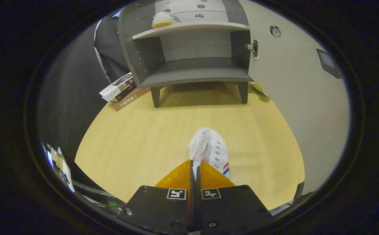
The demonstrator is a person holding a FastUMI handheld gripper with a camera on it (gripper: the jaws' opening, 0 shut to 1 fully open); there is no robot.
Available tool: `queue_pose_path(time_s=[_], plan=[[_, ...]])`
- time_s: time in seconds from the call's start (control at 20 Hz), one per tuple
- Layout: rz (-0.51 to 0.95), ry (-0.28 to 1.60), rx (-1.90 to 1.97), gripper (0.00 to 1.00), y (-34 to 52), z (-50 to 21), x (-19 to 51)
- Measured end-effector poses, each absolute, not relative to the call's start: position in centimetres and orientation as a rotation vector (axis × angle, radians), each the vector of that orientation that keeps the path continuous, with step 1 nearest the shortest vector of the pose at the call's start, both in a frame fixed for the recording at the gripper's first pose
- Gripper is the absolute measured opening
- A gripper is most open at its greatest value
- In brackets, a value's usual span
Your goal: Open the shoe cabinet door, grab the shoes and put them into the shoe cabinet, then close the shoe cabinet door.
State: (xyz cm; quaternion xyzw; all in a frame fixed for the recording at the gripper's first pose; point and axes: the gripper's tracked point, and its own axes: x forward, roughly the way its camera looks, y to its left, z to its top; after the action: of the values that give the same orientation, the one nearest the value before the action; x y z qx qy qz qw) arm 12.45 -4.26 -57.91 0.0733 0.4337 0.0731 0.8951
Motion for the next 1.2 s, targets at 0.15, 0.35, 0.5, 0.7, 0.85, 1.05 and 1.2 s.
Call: queue_pose_path(time_s=[0.15, 0.35, 0.5, 0.7, 0.85, 1.05, 1.2], plan=[[0.173, 0.880, 0.157, 0.04, -4.1, -55.9, 11.7], [0.179, 0.795, 0.112, 0.04, -4.3, -50.9, 11.3], [0.204, 0.723, 0.098, 0.04, -5.0, -45.3, 12.3], [0.220, 0.643, 0.091, 0.03, -6.0, -38.2, 14.7], [0.207, 0.582, 0.082, 0.04, -6.6, -33.5, 17.0], [0.210, 0.484, 0.061, 0.04, -6.5, -27.6, 20.7], [0.197, 0.422, 0.106, 0.04, -6.1, -23.9, 24.2]])
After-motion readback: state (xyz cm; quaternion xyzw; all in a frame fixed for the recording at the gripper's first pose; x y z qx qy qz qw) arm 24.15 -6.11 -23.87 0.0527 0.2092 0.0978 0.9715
